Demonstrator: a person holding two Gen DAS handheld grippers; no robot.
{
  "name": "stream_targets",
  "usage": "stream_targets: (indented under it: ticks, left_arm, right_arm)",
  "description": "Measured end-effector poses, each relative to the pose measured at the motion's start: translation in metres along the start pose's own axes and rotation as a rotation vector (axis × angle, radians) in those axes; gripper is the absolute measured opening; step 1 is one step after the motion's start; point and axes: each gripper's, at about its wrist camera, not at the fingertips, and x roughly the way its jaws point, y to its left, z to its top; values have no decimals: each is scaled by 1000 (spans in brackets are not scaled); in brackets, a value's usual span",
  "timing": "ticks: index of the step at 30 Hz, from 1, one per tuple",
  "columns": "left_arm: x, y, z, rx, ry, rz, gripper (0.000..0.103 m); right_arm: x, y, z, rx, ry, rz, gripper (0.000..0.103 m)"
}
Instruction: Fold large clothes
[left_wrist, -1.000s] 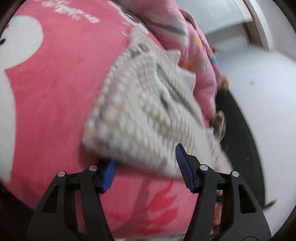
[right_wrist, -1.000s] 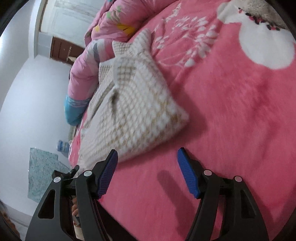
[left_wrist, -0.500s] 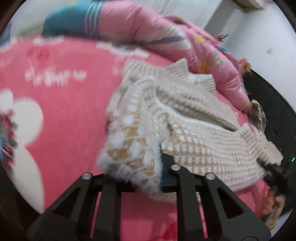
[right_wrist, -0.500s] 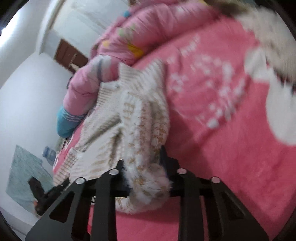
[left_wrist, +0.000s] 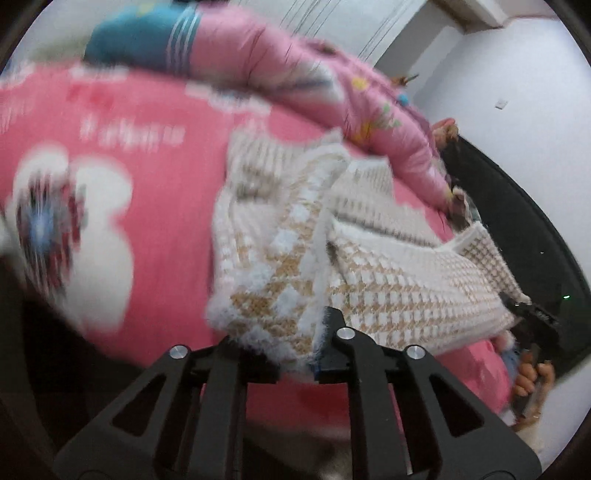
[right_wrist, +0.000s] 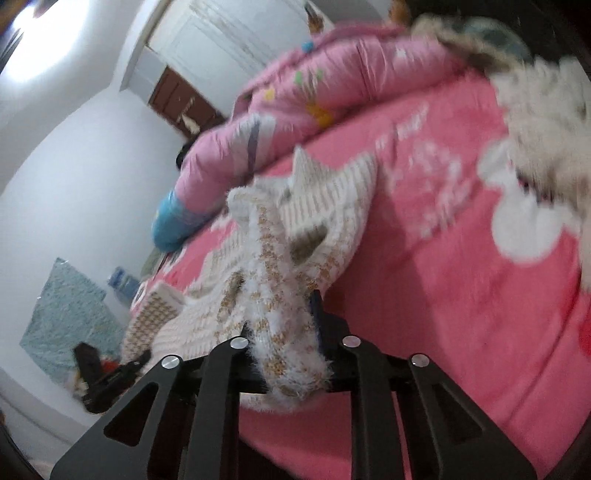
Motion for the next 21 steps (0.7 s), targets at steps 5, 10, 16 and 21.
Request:
stream_targets:
  ticks: [5,10,16,21]
  left_arm:
    - [-1,49,-31,-96,54,66,44]
    - [-36,52,-19,-30,-71,191,45]
    - [-37,-6,5,137,-139,81,46]
    - [27,-46,2,213,11,9,46]
  right_arm:
    - [11,-58,-19,163,226,-247,40]
    - [-30,-34,0,40,38,-328,53]
    - [19,24,10,-165,97,-247,53]
    - [79,58,-1,-276,173,-221,53]
